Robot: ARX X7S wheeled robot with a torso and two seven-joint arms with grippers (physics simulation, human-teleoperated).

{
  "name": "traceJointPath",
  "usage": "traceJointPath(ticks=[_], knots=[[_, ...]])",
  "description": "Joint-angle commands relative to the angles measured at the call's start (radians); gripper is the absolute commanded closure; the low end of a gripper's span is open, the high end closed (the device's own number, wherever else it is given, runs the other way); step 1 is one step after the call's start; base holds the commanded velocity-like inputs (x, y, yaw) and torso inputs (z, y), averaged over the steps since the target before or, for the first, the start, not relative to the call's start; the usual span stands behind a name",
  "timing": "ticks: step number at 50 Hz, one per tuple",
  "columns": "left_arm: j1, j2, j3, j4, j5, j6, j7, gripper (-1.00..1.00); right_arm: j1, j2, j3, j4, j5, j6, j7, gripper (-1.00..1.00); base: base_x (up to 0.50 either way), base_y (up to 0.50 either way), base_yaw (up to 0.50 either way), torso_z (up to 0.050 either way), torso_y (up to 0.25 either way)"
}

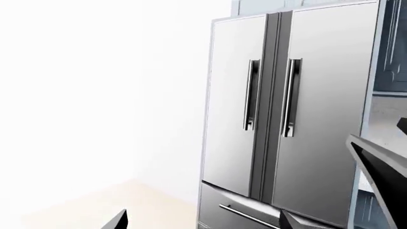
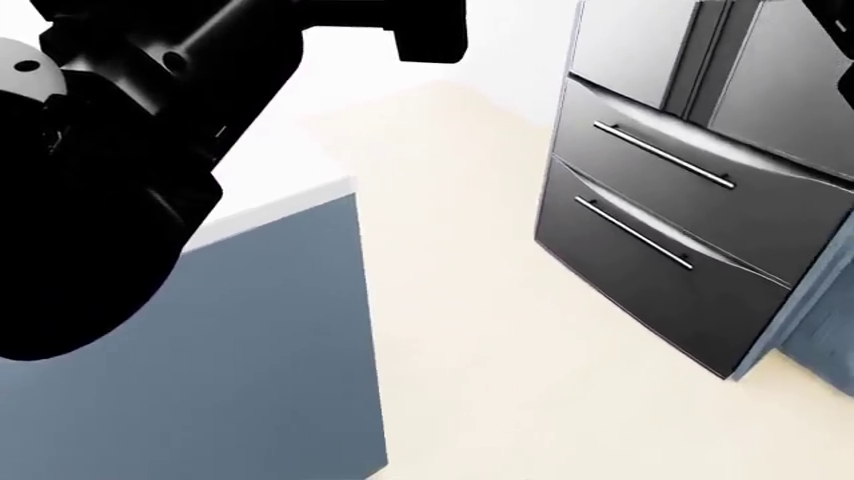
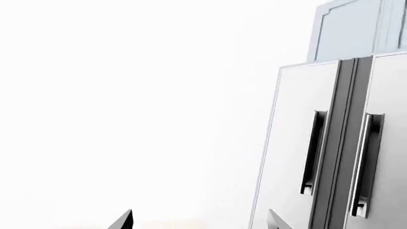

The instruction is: Move the drinks to the dining counter.

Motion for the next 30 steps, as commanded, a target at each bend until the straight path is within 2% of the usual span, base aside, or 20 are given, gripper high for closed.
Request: traceJointPath(ticks=[1, 30], knots=[[-0.003, -0.002, 0.0, 0.0, -0.002, 0.002, 0.0, -1.0, 0.0, -0.002, -0.001, 0.003, 0.001, -0.001, 0.002, -1.0, -0.04, -0.06, -0.5, 0.0, 0.0], [-0.005, -0.005, 0.002, 0.003, -0.006, 0.01, -0.005, -1.0, -0.002, -0.003, -0.004, 0.003, 0.008, -0.001, 0.008, -1.0, -0.05, -0.06, -0.5, 0.0, 0.0]])
